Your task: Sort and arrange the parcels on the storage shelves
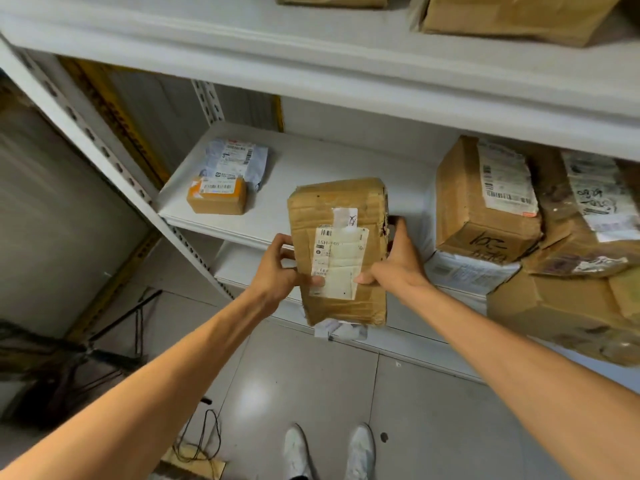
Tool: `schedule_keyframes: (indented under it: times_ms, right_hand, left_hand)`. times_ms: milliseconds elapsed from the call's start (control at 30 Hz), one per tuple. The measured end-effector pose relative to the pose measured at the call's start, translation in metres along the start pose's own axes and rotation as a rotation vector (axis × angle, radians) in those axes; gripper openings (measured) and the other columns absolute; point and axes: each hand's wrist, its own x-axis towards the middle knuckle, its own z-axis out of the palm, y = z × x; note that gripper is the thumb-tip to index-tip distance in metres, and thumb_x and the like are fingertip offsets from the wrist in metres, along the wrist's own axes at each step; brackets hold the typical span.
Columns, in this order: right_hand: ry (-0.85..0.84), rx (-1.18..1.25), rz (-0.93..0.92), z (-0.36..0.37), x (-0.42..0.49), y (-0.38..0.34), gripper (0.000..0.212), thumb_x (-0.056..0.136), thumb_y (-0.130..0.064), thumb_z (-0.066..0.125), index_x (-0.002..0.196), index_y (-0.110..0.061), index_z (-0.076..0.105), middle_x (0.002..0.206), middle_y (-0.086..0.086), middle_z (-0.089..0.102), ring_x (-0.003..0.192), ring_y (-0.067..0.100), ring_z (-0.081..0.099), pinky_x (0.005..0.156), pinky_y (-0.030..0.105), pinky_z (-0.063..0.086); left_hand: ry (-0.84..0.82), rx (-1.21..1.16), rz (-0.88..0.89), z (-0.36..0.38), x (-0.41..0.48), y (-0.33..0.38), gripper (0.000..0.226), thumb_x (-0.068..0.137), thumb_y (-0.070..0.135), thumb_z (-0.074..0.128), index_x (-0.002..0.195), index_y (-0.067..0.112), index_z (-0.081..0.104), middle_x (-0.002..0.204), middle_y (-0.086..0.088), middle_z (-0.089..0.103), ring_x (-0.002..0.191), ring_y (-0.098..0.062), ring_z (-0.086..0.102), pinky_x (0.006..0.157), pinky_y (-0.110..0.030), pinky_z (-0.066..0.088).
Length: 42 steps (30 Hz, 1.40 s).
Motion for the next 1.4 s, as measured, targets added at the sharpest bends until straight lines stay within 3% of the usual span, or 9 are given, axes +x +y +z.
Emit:
schedule_keyframes:
  times_ms: [233,367,500,633,833,900,1067,1233,1400]
  right_hand:
    - [0.014,0.065,-0.231,-0.009,-0.037,-0.029,0.071,0.054,0.016,0.075,0.1,-0.017,0.032,0.085,0.004,0.055,0.07,0.014,0.056,0.05,0.034,0.053]
    - [-0.042,0.2,-0.16,-0.018,-0.032,-0.041,0.078,0.05,0.024,0.074,0.11,-0.013,0.042,0.096,0.006,0.063,0.09,0.02,0.061,0.069,0.037,0.057]
    - [-0.135,0.379,-0.049,-0.034,-0.026,-0.051,0.067,0.057,0.037,0.055,0.109,-0.005,0.056,0.093,0.007,0.067,0.095,0.03,0.062,0.057,0.029,0.057]
    - [-0.171,0.467,0.101,-0.042,-0.022,-0.047,0.051,0.065,0.036,0.043,0.096,-0.002,0.058,0.086,0.014,0.067,0.092,0.04,0.062,0.058,0.036,0.053]
    - [-0.14,0.57,0.202,-0.039,-0.019,-0.027,0.064,0.063,0.034,0.041,0.121,0.01,0.051,0.108,0.025,0.064,0.105,0.045,0.058,0.069,0.042,0.052]
    - [-0.133,0.596,0.204,-0.039,-0.022,-0.027,0.059,0.063,0.033,0.041,0.113,0.005,0.054,0.1,0.021,0.064,0.101,0.045,0.059,0.068,0.042,0.052]
    - [-0.265,0.437,0.002,-0.05,-0.044,-0.043,0.053,0.07,0.022,0.067,0.109,-0.012,0.056,0.099,0.021,0.068,0.084,0.032,0.069,0.06,0.035,0.056]
    - [-0.316,0.276,-0.196,-0.053,-0.059,-0.054,0.08,0.071,0.005,0.078,0.14,-0.021,0.048,0.113,0.007,0.058,0.114,0.023,0.055,0.103,0.04,0.044]
    - [-0.295,0.336,-0.222,-0.05,-0.058,-0.052,0.074,0.082,0.001,0.07,0.143,-0.03,0.043,0.118,0.005,0.052,0.117,0.024,0.052,0.103,0.042,0.046]
  left_hand:
    - [0.077,0.001,0.189,-0.016,-0.042,0.031,0.083,0.061,-0.035,0.056,0.122,0.019,0.042,0.12,-0.009,0.053,0.094,-0.017,0.064,0.064,-0.038,0.06]
    - [0.086,0.043,0.25,-0.023,-0.054,0.05,0.073,0.061,-0.022,0.072,0.114,0.02,0.046,0.112,-0.008,0.058,0.105,-0.027,0.063,0.077,-0.048,0.059]
    - [0.152,0.348,0.476,-0.015,-0.07,0.052,0.061,0.059,0.026,0.085,0.108,0.026,0.048,0.111,0.009,0.062,0.107,-0.01,0.058,0.084,-0.024,0.048]
    - [0.184,0.335,0.57,0.002,-0.084,0.051,0.053,0.068,0.034,0.08,0.112,0.027,0.051,0.116,0.015,0.056,0.108,0.001,0.053,0.082,-0.017,0.042]
    - [0.175,0.353,0.646,0.01,-0.091,0.048,0.058,0.063,0.048,0.08,0.114,0.034,0.056,0.108,0.017,0.052,0.104,0.009,0.051,0.077,0.0,0.036]
    - [0.144,0.226,0.557,0.009,-0.088,0.045,0.055,0.069,0.038,0.082,0.118,0.028,0.058,0.113,0.012,0.053,0.105,0.008,0.053,0.08,-0.005,0.043]
    - [0.097,-0.111,0.191,-0.012,-0.068,0.053,0.026,0.093,0.018,0.062,0.118,0.024,0.059,0.122,-0.012,0.058,0.104,-0.031,0.063,0.084,-0.05,0.054]
    - [0.038,-0.325,0.021,-0.029,-0.052,0.047,0.023,0.1,0.019,0.047,0.115,0.019,0.064,0.122,-0.009,0.065,0.119,-0.034,0.055,0.105,-0.051,0.039]
    - [0.016,-0.27,-0.009,-0.029,-0.055,0.057,0.025,0.099,0.03,0.048,0.119,0.02,0.06,0.119,-0.008,0.064,0.107,-0.032,0.059,0.1,-0.054,0.043]
